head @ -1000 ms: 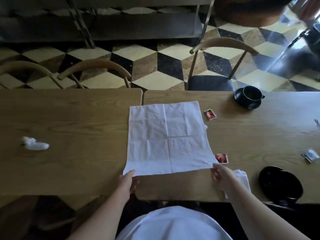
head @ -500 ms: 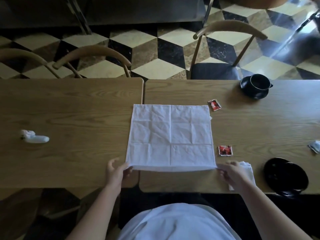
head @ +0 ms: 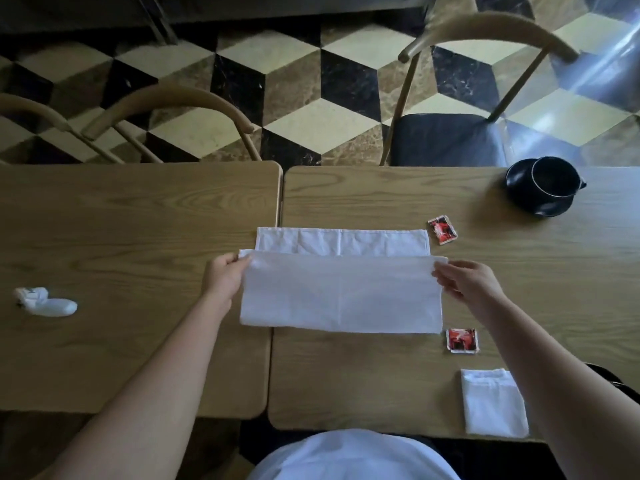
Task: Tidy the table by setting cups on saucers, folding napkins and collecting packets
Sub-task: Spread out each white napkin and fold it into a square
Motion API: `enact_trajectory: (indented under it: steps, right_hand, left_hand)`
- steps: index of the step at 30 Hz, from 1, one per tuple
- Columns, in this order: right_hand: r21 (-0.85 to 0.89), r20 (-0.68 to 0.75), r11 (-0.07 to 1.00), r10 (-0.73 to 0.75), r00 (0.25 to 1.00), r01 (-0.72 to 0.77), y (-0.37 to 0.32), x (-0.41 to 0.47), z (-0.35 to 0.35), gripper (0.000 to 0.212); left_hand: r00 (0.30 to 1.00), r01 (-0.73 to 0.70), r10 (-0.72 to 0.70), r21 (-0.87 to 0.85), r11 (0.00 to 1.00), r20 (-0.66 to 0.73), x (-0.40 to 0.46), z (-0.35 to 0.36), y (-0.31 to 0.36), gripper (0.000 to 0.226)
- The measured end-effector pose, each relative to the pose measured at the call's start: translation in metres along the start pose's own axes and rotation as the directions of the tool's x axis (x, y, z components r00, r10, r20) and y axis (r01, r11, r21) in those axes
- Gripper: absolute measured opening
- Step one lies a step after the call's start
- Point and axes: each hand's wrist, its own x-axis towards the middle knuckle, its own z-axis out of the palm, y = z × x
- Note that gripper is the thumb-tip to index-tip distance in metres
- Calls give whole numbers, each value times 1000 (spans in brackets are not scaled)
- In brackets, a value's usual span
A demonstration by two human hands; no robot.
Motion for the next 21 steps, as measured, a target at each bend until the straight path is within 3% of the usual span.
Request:
enact_trajectory:
  steps: [4, 12, 21]
  right_hand:
    - [-216, -104, 973, -102, 989, 78, -10, 39, 13, 14]
    - [-495, -87, 865, -142, 986, 81, -23, 93, 31, 12]
    - [-530, -65, 846, -96, 993, 47, -32, 109, 34, 16]
  left_hand:
    - [998, -20, 25, 96, 995, -51, 39, 19, 13, 18]
    - [1000, -6, 8, 245, 970, -6, 88, 42, 16, 19]
    - [999, -33, 26, 241, 970, 30, 101, 49, 19, 14]
